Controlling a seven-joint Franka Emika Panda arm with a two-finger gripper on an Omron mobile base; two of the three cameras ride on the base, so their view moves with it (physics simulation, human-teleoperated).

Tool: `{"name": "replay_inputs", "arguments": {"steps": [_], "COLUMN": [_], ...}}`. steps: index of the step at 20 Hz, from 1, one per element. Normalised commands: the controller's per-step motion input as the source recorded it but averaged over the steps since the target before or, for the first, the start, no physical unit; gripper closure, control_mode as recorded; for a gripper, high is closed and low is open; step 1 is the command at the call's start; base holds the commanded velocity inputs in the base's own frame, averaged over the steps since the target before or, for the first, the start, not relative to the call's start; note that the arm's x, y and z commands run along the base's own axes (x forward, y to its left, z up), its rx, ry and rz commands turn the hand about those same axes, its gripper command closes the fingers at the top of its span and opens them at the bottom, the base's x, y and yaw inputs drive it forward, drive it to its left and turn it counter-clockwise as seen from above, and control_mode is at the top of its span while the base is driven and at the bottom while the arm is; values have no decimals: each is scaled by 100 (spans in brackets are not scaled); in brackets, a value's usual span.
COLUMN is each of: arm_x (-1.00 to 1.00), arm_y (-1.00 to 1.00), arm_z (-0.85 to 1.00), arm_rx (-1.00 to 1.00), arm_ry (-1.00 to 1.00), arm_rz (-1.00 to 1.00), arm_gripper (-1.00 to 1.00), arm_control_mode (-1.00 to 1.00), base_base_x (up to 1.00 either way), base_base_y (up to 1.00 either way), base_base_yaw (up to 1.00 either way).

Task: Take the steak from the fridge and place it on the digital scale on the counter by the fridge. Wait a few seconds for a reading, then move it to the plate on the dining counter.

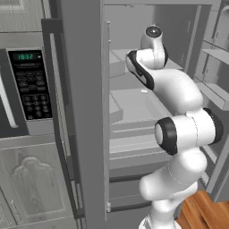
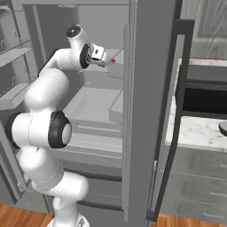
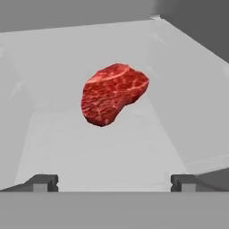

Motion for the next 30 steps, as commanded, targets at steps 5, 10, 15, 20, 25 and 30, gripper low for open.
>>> {"name": "replay_inputs", "arguments": {"steps": [5, 10, 15, 20, 25, 30], "arm_x": [50, 57, 50, 44, 35, 16], "arm_y": [0, 0, 0, 0, -9, -21], "arm_z": [-10, -11, -8, -10, -17, -27], "arm_rx": [0, 0, 0, 0, 0, 0], "arm_ry": [0, 0, 0, 0, 0, 0], "arm_rz": [0, 0, 0, 0, -4, -6], "arm_gripper": [-100, -100, -100, -100, -100, 100], "arm_control_mode": [-100, -100, -100, -100, -100, -100], "base_base_x": [0, 0, 0, 0, 0, 0], "base_base_y": [0, 0, 0, 0, 0, 0], "base_base_yaw": [0, 0, 0, 0, 0, 0]}}
